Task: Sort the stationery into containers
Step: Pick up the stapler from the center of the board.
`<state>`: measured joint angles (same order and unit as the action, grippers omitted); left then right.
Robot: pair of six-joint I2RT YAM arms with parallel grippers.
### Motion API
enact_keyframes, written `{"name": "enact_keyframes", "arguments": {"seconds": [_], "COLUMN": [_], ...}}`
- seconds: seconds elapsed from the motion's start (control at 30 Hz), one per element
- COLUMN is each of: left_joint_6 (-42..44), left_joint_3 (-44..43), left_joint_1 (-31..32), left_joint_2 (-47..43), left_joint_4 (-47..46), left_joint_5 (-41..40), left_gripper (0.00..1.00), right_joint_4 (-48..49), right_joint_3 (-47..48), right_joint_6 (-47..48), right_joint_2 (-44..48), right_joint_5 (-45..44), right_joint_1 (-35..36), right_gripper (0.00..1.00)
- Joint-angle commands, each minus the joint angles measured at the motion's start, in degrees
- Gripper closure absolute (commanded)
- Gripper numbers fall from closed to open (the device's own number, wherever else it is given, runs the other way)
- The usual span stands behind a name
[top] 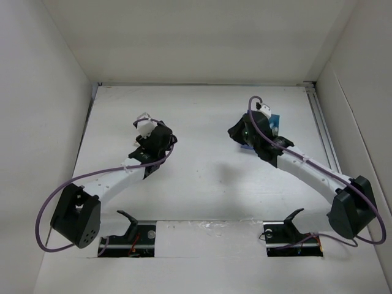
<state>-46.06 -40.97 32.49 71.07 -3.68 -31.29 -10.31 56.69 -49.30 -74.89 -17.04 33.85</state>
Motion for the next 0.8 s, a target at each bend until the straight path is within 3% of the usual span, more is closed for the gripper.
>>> {"name": "enact_keyframes", "arguments": {"seconds": [0.0, 0.27, 0.47, 0.67, 0.77], "left_joint_6": [-4.39, -2.28, 4.39, 5.72, 8.17], "left_joint_3": [-4.72, -8.15, -14.30, -19.67, -19.67], "left_joint_1": [-0.41, -11.21, -11.22, -11.74, -14.02], "left_joint_2": [2.31, 10.14, 16.11, 23.76, 25.43], "left_joint_4": [6.14, 5.36, 7.01, 11.33, 8.61], "left_joint_5": [-7.38, 0.26, -2.37, -5.97, -2.14], "left_gripper": [0.37, 0.36, 0.33, 0.33, 0.33], "right_joint_4": [4.33, 5.38, 5.91, 5.91, 5.91], "right_joint_3": [-0.79, -1.84, -1.84, -1.84, -1.84], "right_joint_6": [0.43, 0.43, 0.43, 0.43, 0.43], "right_joint_2": [-2.09, -1.04, -0.52, -0.52, -0.52], "right_joint_5": [4.28, 4.21, 4.73, 4.21, 4.21], "right_joint_1": [0.17, 0.70, 0.70, 0.70, 0.70], "right_gripper": [0.79, 0.65, 0.62, 0.61, 0.61]}}
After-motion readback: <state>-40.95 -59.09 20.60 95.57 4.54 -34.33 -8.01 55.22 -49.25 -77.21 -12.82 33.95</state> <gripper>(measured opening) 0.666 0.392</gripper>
